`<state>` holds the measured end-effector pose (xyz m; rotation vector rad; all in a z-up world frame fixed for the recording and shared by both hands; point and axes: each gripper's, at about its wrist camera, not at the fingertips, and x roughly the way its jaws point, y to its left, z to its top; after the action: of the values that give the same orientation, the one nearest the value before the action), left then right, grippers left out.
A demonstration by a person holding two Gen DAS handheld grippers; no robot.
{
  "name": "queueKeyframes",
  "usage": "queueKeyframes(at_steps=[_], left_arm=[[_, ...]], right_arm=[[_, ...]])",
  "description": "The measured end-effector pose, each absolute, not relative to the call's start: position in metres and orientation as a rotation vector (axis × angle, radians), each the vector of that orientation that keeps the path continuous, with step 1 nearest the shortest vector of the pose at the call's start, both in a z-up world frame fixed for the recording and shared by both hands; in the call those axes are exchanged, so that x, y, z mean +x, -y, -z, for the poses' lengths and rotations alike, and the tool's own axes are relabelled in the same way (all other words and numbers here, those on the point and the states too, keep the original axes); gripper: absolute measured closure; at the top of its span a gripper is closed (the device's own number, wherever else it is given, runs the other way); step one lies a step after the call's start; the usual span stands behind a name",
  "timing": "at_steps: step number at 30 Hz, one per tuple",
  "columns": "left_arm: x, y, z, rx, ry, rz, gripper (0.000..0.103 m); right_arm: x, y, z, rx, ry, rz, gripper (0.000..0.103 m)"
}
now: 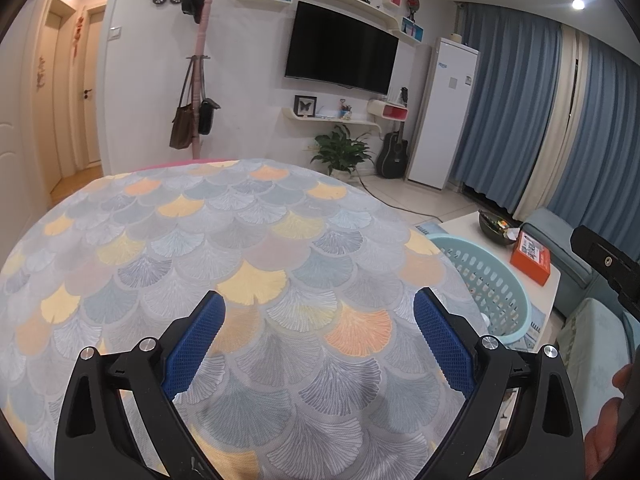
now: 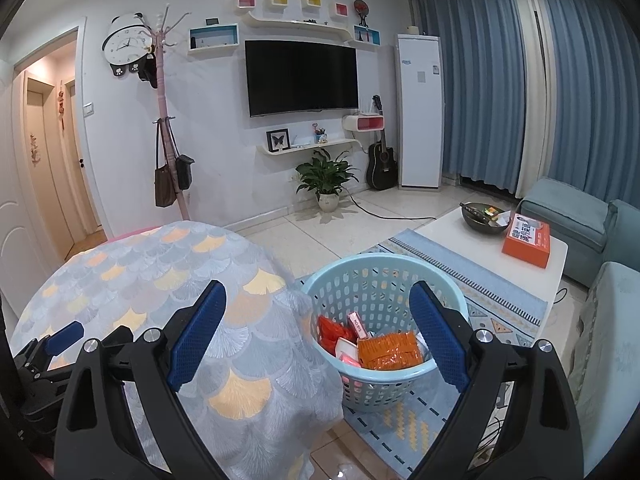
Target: Collect trash
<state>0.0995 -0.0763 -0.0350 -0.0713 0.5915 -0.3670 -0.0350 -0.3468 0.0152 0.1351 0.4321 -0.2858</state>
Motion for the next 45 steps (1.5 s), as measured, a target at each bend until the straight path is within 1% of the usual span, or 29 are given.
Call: queueKeyframes(at_steps=[19,45], left_arm=[[0.098,0.076,0.035,-0.07,-0.592,0.357,0.01],[0.095,0.081,0.033,-0.067,-0.578,0.344,0.01]], right_arm=[[-0.038,0.355,-0.02,0.145,-0.429,0.286,0.015],[-0.041,0.36,-0.012,0.167,-0.449,0.302,0.015]])
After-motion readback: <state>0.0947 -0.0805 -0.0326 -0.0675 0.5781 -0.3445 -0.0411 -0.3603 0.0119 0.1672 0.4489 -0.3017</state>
